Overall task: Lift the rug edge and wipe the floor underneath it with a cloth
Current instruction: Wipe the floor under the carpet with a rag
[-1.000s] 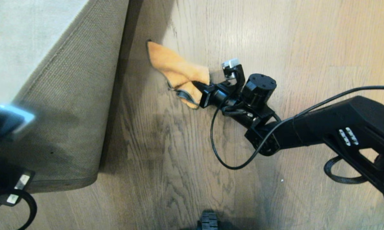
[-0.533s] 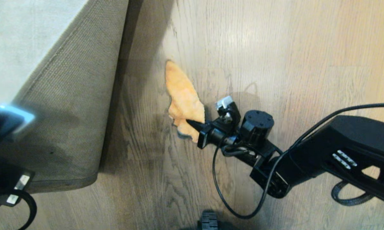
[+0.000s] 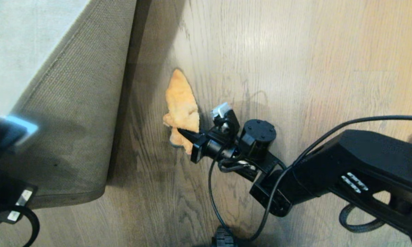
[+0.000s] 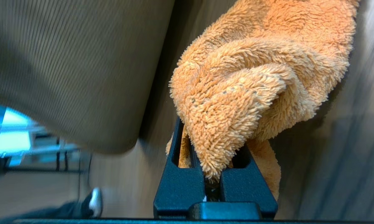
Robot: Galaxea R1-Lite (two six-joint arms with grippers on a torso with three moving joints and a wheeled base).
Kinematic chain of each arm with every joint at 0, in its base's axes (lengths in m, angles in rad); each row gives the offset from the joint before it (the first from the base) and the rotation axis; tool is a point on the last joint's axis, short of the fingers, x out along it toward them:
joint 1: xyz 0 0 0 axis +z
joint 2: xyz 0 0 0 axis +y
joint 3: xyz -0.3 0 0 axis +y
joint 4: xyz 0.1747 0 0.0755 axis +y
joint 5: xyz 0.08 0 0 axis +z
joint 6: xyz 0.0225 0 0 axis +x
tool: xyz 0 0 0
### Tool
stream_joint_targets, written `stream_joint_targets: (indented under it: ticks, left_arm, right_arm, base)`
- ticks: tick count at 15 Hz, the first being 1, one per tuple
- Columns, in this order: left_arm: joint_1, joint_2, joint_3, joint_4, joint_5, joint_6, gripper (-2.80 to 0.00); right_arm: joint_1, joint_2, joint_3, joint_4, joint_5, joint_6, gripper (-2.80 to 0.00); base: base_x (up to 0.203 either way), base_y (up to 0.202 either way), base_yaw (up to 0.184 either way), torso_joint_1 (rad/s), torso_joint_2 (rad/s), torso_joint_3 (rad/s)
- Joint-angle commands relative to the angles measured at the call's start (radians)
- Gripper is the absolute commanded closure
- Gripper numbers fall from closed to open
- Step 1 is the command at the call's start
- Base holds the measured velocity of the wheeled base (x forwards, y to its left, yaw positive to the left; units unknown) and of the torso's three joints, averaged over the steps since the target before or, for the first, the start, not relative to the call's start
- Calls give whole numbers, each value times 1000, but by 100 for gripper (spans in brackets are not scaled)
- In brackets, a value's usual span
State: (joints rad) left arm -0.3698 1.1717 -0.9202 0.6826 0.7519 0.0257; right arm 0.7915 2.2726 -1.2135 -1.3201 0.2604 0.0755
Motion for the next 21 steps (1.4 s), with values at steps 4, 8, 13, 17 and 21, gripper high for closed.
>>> stream_joint_targets:
  ticks: [4, 8, 13, 17, 21]
  left_arm:
    - [0, 3, 3, 5, 4, 0, 0]
    - [0, 2, 14, 5, 4, 0, 0]
    - [0, 2, 17, 5, 4, -1, 0]
    - [2, -2, 15, 5, 4, 0, 0]
    - [2, -6, 15, 5, 4, 0, 0]
  right_arm:
    - [-61, 91, -295, 96, 2, 1, 0]
    - [-145, 108, -506, 225, 4, 2, 0]
    - [-199, 104, -656, 327, 5, 3, 0]
    - [-193, 96, -590, 298, 3, 0, 0]
    - [-152, 71, -377, 191, 3, -1, 0]
  base:
    - [0, 0, 0, 0, 0, 0]
    - [0, 0, 0, 0, 0, 0]
    - [0, 0, 0, 0, 0, 0]
    - [0, 0, 0, 0, 0, 0]
    - [0, 0, 0, 0, 0, 0]
